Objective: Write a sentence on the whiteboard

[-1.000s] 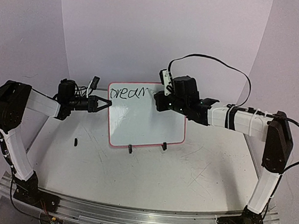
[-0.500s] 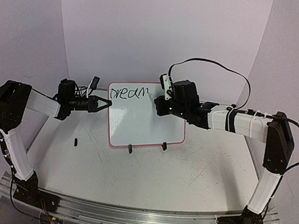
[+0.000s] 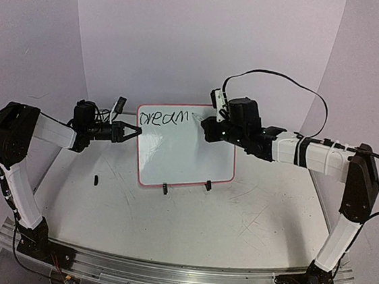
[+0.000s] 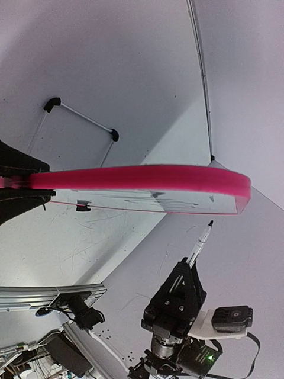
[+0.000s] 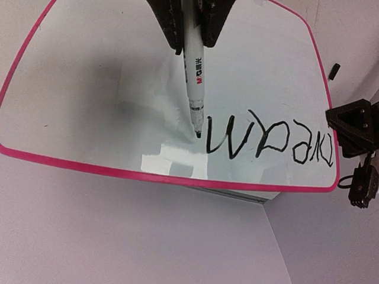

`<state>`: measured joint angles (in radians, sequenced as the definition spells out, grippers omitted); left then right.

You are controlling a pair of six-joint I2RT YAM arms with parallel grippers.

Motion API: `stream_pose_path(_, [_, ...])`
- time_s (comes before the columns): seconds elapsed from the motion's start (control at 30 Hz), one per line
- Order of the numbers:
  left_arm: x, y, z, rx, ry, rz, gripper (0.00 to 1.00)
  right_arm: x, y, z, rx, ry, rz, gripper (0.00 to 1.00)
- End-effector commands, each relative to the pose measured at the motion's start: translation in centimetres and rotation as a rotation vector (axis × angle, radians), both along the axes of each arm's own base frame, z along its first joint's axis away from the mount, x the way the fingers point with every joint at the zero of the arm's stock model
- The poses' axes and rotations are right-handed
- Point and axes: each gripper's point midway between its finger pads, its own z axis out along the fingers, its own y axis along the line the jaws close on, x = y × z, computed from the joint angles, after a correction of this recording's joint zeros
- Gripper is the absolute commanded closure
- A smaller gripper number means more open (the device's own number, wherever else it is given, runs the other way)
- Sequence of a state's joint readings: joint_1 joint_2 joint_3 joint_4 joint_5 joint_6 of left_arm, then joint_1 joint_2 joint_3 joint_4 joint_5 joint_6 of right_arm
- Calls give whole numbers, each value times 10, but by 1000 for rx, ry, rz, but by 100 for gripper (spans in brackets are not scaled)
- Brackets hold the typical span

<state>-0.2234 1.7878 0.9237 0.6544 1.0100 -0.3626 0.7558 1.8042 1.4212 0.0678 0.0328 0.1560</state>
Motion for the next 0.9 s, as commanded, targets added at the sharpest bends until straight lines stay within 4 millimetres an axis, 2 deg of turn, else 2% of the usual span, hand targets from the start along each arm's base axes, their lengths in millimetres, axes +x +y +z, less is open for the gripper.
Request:
stream_pose_path(0.0, [8,-5,15,8,-112,-5,100,9,-8,32,69,-50,-23,100])
stream_pose_path(0.37, [7,-5,17,8,-117,-4,100,20,-5,20,27,-57,-35,100])
stream_pose_path(0.63, [8,-5,18,6,-115,-6,100,12,13,11,23,-36,24,100])
stream_pose_path(0.87, [8,-5,19,5,-117,-5,100,6,11,-2,13,-5,24,100])
